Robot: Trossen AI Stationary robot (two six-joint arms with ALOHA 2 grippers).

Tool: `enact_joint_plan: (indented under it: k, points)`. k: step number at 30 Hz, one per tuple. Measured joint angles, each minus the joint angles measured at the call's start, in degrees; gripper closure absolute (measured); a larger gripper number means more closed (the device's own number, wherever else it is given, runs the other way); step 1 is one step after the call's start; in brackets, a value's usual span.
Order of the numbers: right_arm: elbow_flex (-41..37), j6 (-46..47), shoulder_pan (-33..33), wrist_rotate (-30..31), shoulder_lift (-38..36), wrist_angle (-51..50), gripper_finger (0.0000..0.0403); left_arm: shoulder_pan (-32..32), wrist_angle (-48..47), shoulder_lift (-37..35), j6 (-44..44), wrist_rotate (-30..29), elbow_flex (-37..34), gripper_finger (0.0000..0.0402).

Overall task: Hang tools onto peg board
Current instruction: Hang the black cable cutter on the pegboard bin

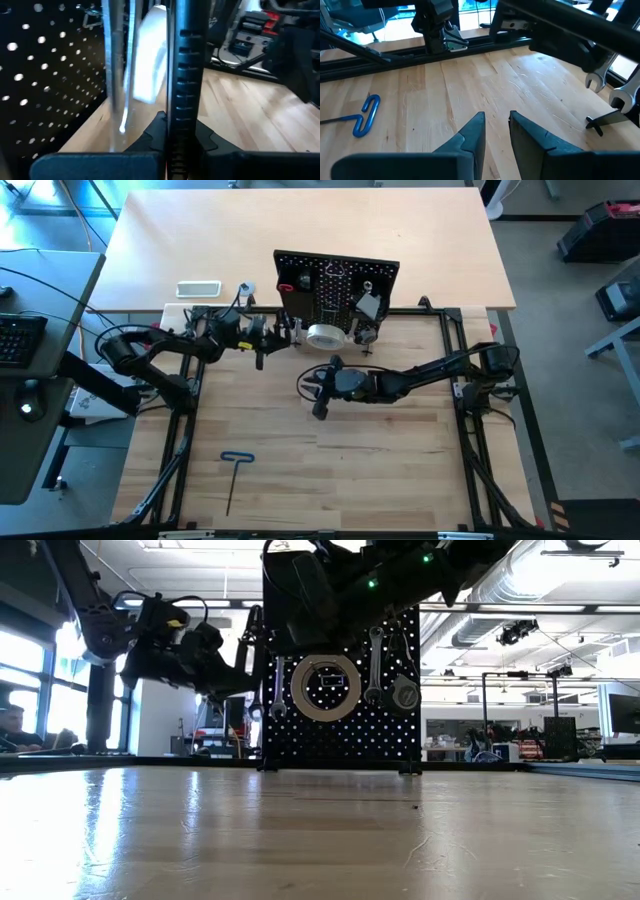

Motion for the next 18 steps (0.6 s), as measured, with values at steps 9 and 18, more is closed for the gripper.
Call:
enact_joint_plan:
  k: [9,18]
  points:
    - [0.0,0.0,0.02,0.01,0.0,0.09,0.0322,0.08,-3.36,0.02,0.57,-3.08,2.65,0.0383]
    - [0.0,0.0,0.02,0.01,0.0,0.18,0.0322,0.13,-6.12,0.0,2.14,-4.93,2.69,0.0374]
